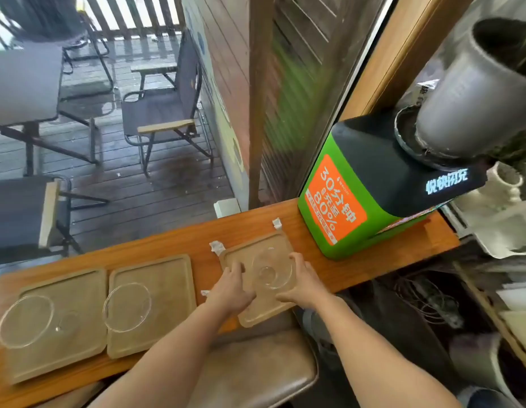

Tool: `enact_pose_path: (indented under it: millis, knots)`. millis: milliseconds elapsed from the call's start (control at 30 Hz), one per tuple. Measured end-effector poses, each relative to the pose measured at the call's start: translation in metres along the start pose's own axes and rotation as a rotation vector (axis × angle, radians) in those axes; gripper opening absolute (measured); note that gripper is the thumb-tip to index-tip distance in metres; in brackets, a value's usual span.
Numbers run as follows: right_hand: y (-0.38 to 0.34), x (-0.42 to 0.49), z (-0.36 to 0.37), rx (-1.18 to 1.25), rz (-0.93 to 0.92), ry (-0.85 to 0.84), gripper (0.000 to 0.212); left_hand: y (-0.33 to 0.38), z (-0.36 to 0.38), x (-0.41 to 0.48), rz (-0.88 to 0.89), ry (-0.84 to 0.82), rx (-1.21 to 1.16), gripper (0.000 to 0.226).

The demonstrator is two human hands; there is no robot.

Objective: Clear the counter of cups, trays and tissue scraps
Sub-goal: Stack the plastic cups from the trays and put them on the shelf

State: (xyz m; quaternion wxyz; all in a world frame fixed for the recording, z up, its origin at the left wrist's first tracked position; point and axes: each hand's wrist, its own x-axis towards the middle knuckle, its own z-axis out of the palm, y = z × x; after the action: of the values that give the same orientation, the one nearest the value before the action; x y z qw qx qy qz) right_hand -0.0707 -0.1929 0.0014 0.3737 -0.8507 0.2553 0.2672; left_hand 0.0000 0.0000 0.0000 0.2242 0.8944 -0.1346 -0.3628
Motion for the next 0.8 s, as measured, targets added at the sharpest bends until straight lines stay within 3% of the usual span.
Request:
enact_pose_path:
  millis: [133, 333, 633, 800]
  knots:
    - [-0.007, 0.013, -0.012, 0.065, -0.123, -0.087, 0.101, 0.004, -0.001, 0.015, 0.017, -0.044, -0.144, 0.076]
    - [-0.033, 0.011, -0.016, 0.123, -0.181, -0.075, 0.086, 0.002, -0.007, 0.014, 0.059, -0.013, -0.306, 0.082]
    - [-0.133, -0.008, 0.001, 0.066, -0.366, -0.018, 0.082, -0.035, -0.087, -0.034, 0.208, 0.232, -0.443, 0.057]
    - [-0.199, -0.012, 0.023, 0.053, -0.511, -0.018, 0.091, -0.073, -0.130, -0.069, 0.209, 0.391, -0.580, 0.058]
